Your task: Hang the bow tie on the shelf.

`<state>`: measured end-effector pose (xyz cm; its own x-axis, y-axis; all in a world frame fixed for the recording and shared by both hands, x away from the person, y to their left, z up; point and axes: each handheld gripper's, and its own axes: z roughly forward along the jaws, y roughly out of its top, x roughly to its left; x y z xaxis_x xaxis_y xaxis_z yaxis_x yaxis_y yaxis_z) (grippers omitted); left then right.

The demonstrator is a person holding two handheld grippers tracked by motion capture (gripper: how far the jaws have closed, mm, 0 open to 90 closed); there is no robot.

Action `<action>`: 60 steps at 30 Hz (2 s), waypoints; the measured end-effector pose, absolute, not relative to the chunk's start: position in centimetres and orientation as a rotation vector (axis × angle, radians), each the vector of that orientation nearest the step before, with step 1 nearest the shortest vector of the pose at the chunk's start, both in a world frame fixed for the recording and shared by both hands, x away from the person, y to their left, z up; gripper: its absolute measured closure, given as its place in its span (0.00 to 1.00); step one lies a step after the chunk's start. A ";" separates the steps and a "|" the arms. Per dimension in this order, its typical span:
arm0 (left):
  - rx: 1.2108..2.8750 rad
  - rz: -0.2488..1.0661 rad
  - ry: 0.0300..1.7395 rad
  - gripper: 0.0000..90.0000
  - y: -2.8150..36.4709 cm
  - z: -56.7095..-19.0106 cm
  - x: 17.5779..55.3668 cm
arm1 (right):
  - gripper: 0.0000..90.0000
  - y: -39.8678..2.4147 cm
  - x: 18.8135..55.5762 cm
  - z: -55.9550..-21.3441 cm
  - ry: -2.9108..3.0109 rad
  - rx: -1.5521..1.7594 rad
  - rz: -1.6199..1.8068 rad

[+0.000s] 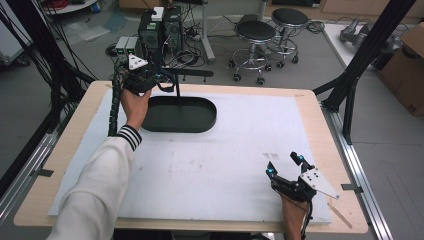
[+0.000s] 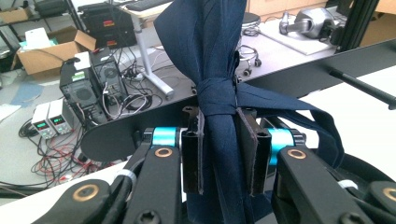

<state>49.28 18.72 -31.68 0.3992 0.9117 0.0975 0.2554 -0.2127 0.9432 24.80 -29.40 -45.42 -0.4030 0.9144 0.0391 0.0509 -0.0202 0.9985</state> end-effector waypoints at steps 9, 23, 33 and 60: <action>1.704 0.879 1.034 0.75 18.9 -31.6 49.2 | 0.13 -29.4 24.8 -45.4 1.530 1.040 1.512; 1.668 0.891 1.045 0.71 19.6 -31.1 49.1 | 0.13 -29.4 24.8 -45.4 1.532 1.037 1.509; 1.665 0.887 1.054 0.63 19.5 -31.0 49.0 | 0.13 -29.4 24.8 -45.4 1.532 1.033 1.505; 1.618 0.894 1.006 0.41 22.8 -29.3 45.1 | 0.13 -29.4 24.8 -45.4 1.531 1.038 1.519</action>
